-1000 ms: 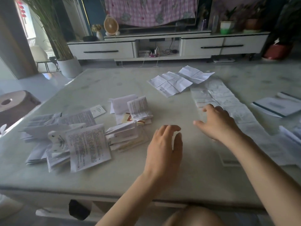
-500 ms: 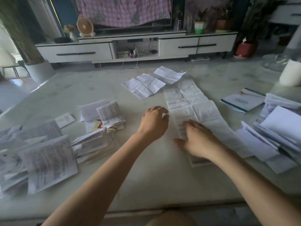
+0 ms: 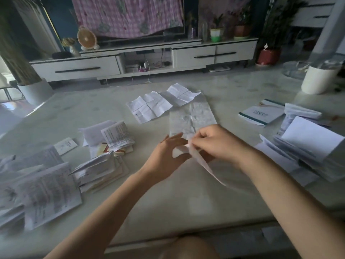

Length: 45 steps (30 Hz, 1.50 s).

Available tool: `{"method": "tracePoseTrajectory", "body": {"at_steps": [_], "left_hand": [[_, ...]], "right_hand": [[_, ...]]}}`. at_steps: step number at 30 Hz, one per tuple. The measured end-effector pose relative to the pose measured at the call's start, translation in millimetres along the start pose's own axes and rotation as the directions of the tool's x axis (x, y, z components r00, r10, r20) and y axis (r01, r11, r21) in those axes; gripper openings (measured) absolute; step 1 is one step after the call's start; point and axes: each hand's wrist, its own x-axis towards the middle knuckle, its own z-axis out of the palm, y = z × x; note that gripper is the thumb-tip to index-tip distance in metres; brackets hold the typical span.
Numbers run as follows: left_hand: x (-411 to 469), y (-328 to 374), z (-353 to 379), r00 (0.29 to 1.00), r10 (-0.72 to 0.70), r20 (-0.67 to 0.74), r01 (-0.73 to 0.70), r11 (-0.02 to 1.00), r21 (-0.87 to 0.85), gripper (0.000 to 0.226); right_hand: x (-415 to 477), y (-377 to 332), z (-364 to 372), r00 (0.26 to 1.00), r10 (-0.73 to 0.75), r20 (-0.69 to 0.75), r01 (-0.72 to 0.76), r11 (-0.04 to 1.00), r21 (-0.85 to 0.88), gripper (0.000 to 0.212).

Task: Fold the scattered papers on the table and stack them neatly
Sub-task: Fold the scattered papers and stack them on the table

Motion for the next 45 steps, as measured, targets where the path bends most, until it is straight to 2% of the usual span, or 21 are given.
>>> {"method": "tracePoseTrajectory", "body": {"at_steps": [3,4,7,8,10,12,14,17,22,24,26,27,29,31,33,35,37,39,42,43,45], "left_hand": [[-1,11,-11,0.994,-0.1,-0.043,0.094,0.988,-0.12,0.021],[-2,14,-16,0.994,-0.109,-0.031,0.103,0.981,-0.164,0.014],[-8,31,-32,0.983,-0.181,0.008,0.179,0.963,-0.204,0.036],[-10,32,-36,0.983,-0.176,0.04,0.181,0.948,-0.262,0.028],[-15,40,-46,0.976,-0.178,0.125,0.216,0.867,-0.449,0.016],[-15,42,-52,0.968,-0.18,0.175,0.249,0.775,-0.581,0.025],[-10,45,-58,0.966,-0.199,0.166,0.258,0.712,-0.653,0.028],[7,46,-63,0.943,-0.295,0.155,0.312,0.617,-0.723,0.028],[21,35,-55,0.862,-0.46,0.213,0.435,0.457,-0.775,0.022],[10,29,-44,0.818,-0.536,0.209,0.497,0.477,-0.724,0.02],[-12,26,-32,0.841,-0.54,0.024,0.46,0.692,-0.556,0.039],[-25,28,-27,0.889,-0.449,-0.094,0.383,0.839,-0.386,0.059],[-45,40,-21,0.994,-0.077,-0.071,0.078,0.997,0.018,0.086],[-51,41,-13,0.978,0.195,0.075,-0.209,0.909,0.36,0.093],[-44,36,-9,0.932,0.345,0.115,-0.348,0.753,0.558,0.072],[-34,35,-13,0.909,0.412,0.068,-0.369,0.716,0.593,0.043],[-21,38,-25,0.894,0.449,-0.013,-0.374,0.76,0.532,0.03],[-5,47,-48,0.896,0.433,-0.1,-0.341,0.813,0.472,0.028],[23,80,-95,0.915,0.372,-0.156,-0.269,0.851,0.452,0.025],[34,92,-109,0.919,0.369,-0.136,-0.269,0.842,0.467,0.023],[56,116,-139,0.94,0.327,-0.101,-0.244,0.846,0.474,0.022]], "right_hand": [[-10,-8,-33,0.991,-0.042,0.126,0.012,0.972,0.235,0.021],[-12,-7,-47,0.992,-0.067,0.106,0.03,0.949,0.313,0.023],[-15,3,-81,0.996,-0.092,-0.009,0.084,0.861,0.502,0.036],[-15,7,-87,0.995,-0.094,-0.027,0.092,0.815,0.572,0.04],[-17,14,-93,0.992,-0.129,0.006,0.089,0.719,0.69,0.061],[-20,16,-92,0.982,-0.164,0.092,0.034,0.638,0.769,0.078],[-20,22,-89,0.953,-0.219,0.207,-0.027,0.623,0.782,0.081],[-18,31,-81,0.934,-0.211,0.29,-0.028,0.763,0.645,0.079],[-6,35,-40,0.987,0.15,0.056,-0.16,0.898,0.41,0.036],[-1,40,-30,0.967,0.254,-0.035,-0.23,0.918,0.323,0.033],[0,44,-29,0.943,0.328,-0.059,-0.284,0.884,0.371,0.033],[1,44,-30,0.935,0.352,-0.044,-0.303,0.856,0.418,0.032],[1,45,-31,0.919,0.394,-0.014,-0.33,0.79,0.517,0.029],[1,44,-30,0.913,0.407,0.022,-0.346,0.747,0.568,0.02],[0,41,-28,0.91,0.408,0.073,-0.361,0.694,0.623,0.014],[0,36,-26,0.922,0.368,0.121,-0.347,0.646,0.68,0.016],[3,33,-30,0.949,0.307,0.072,-0.261,0.635,0.727,0.027],[8,25,-39,0.944,0.29,-0.158,-0.097,0.702,0.705,0.031],[10,10,-59,0.83,0.136,-0.541,0.184,0.848,0.496,0.025],[13,9,-65,0.807,0.08,-0.586,0.239,0.862,0.446,0.024],[16,2,-76,0.841,-0.052,-0.539,0.305,0.868,0.393,0.033]]}}
